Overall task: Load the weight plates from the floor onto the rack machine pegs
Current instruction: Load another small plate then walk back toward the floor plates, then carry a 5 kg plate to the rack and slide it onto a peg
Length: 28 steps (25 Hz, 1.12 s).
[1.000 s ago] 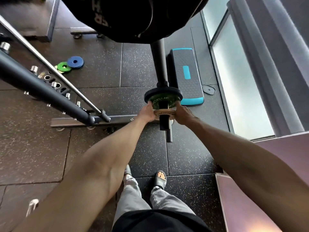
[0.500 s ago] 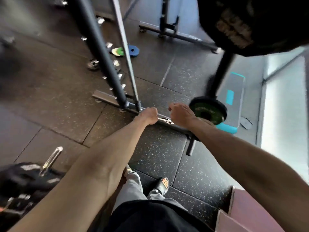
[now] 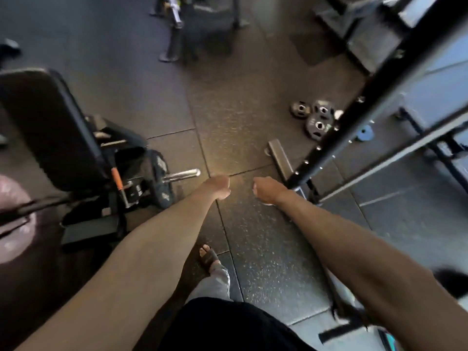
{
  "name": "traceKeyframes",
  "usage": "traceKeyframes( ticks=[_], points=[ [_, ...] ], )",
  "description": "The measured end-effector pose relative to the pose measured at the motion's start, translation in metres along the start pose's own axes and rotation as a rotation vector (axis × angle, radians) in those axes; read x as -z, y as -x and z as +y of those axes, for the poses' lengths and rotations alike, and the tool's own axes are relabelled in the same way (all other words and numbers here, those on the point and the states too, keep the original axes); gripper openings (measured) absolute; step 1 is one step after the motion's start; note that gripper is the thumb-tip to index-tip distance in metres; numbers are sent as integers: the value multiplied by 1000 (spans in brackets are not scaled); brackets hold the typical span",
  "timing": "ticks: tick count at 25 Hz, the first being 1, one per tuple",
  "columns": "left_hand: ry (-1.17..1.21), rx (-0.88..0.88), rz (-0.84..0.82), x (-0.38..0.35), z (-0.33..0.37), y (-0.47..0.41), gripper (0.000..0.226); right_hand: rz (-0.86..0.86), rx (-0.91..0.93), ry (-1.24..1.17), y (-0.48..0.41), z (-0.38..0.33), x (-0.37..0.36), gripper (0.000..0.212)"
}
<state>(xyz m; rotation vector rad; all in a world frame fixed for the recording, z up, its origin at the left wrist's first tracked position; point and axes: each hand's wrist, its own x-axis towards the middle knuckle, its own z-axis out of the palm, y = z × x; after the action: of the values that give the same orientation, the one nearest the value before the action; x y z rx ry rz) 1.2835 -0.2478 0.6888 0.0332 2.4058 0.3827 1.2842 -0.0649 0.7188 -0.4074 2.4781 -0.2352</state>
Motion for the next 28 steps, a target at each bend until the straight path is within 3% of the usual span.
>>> traceKeyframes(
  ticks=[6,11,20,28],
  points=[
    [209,134,70,57,-105,-34,29,-91,157,29,-118,-98,40,27],
    [302,210,33,96,-147,-85,23,-201,242,101,-191,-126,64,28],
    [371,271,-75,212,-140,-293,24,-340,181,88,-402,-50,163,26],
    [250,99,-135,384,-80,-500,19,-344,-51,-53,-565,38,299,29]
  ],
)
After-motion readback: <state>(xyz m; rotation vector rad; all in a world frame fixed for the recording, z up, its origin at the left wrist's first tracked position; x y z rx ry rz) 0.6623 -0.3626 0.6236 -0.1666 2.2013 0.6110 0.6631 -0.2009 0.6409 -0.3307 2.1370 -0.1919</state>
